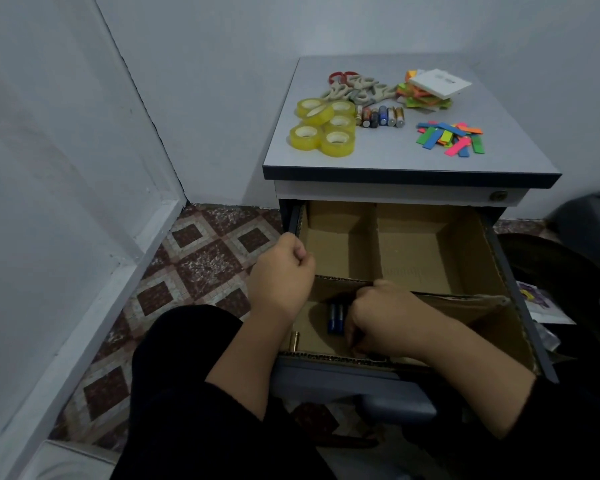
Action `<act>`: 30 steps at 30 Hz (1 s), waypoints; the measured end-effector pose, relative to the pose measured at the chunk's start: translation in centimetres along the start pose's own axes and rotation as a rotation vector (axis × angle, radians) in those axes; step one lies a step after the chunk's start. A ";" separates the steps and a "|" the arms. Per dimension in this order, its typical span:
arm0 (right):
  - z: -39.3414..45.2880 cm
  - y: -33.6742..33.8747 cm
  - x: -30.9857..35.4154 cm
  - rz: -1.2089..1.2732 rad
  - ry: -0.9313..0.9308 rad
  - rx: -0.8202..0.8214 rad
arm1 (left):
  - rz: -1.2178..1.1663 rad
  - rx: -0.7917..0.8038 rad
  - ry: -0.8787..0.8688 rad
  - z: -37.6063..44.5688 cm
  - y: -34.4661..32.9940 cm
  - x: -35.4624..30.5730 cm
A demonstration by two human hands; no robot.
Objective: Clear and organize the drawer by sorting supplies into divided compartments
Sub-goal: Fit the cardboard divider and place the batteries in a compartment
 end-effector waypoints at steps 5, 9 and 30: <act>0.2 -0.4 0.7 -0.146 -0.005 0.042 | -0.013 0.006 0.016 0.0 0.0 0.1; 0.4 -0.8 0.8 -0.253 -0.013 0.140 | -0.015 0.012 0.010 -0.1 0.0 0.0; -0.5 1.9 -4.1 0.479 -0.263 -0.270 | 0.038 0.618 0.019 -1.0 -3.9 -0.5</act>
Point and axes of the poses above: each hand's wrist, its own z-axis towards the middle knuckle, its own y-axis out of the back of the hand, x = y × z, the point moved 6 cm from there along z, towards the middle knuckle, and after that the axes turned 10 degrees about x, right-handed, at the moved point
